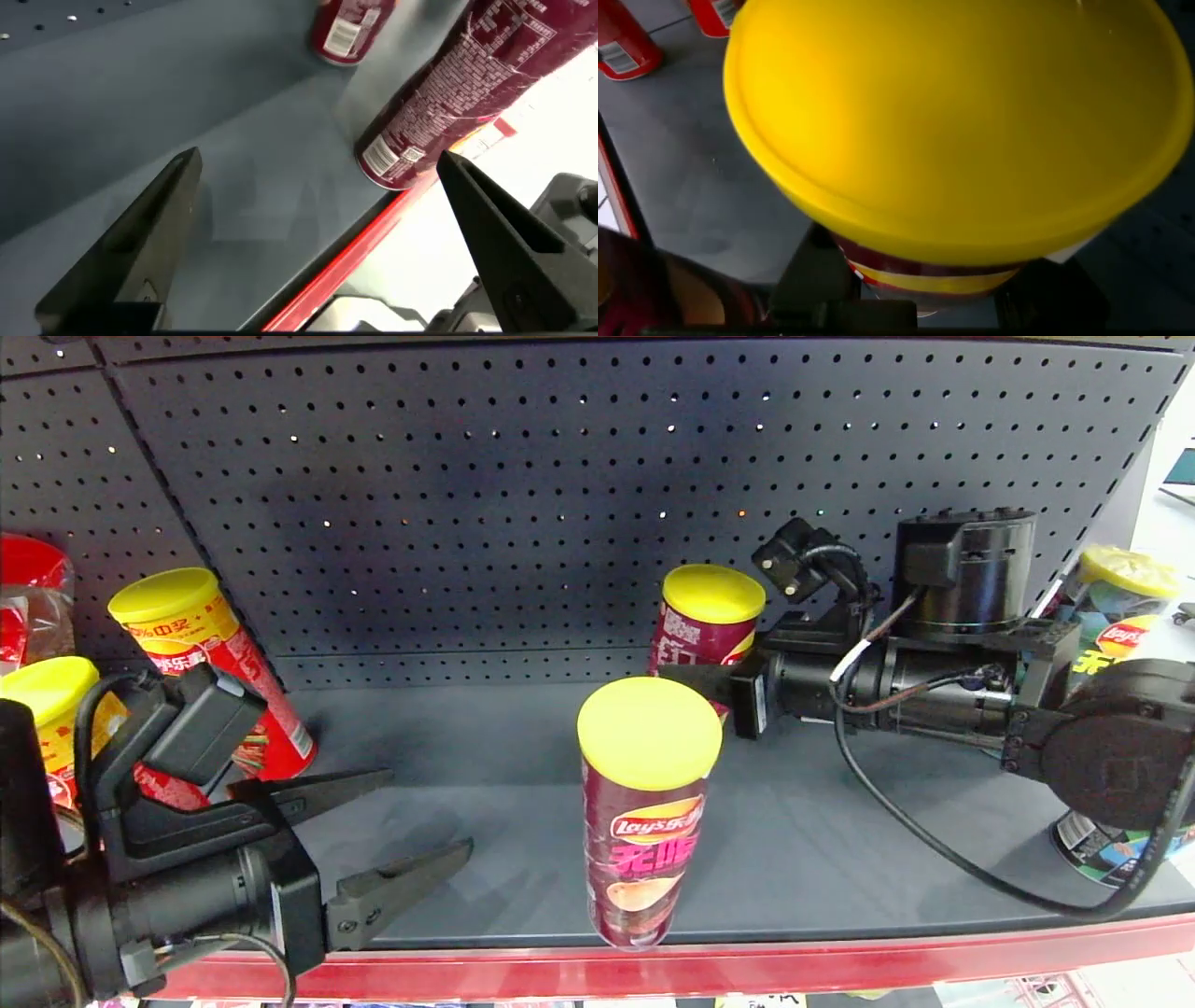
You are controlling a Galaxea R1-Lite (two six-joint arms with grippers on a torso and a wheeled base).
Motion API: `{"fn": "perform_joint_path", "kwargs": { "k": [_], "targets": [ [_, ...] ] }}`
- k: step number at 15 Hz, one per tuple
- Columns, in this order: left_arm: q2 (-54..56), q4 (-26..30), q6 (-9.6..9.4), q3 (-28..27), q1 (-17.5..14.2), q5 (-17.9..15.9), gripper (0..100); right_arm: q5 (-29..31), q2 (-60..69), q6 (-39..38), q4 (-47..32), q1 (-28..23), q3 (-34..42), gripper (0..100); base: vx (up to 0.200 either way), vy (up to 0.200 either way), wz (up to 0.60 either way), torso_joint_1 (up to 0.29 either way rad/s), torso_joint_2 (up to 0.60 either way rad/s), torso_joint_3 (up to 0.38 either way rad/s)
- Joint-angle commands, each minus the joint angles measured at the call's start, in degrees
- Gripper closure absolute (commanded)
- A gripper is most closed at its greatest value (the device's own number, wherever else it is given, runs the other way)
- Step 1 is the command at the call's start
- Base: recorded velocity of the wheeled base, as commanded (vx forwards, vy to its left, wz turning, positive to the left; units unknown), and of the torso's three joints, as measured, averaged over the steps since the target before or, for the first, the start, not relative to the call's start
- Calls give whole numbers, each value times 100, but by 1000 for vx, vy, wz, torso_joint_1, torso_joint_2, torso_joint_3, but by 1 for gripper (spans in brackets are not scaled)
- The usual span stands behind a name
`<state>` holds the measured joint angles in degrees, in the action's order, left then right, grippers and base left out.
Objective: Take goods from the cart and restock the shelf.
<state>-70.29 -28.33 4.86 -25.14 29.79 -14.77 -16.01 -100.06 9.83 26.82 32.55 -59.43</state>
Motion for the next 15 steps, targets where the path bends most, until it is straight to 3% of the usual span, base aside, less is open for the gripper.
{"fn": "perform_joint_path", "kwargs": {
  "k": [1,5,10,11,15],
  "targets": [
    [165,3,-3,18,9,19,0,10,-251,2,8,6,-218,100,0,0,0,0,0,0],
    [639,899,-29,-18,106,133,0,45,-435,-25,-1,103,-482,100,0,0,0,0,0,0],
    [754,952,-29,18,106,124,0,71,-453,-33,8,164,-368,100,0,0,0,0,0,0],
    [745,943,-29,9,106,124,0,80,-435,-33,8,173,-350,0,0,0,0,0,0,0],
    [701,952,-29,18,106,133,0,194,-137,-51,8,217,2,0,0,0,0,0,0,0]
  ]
}}
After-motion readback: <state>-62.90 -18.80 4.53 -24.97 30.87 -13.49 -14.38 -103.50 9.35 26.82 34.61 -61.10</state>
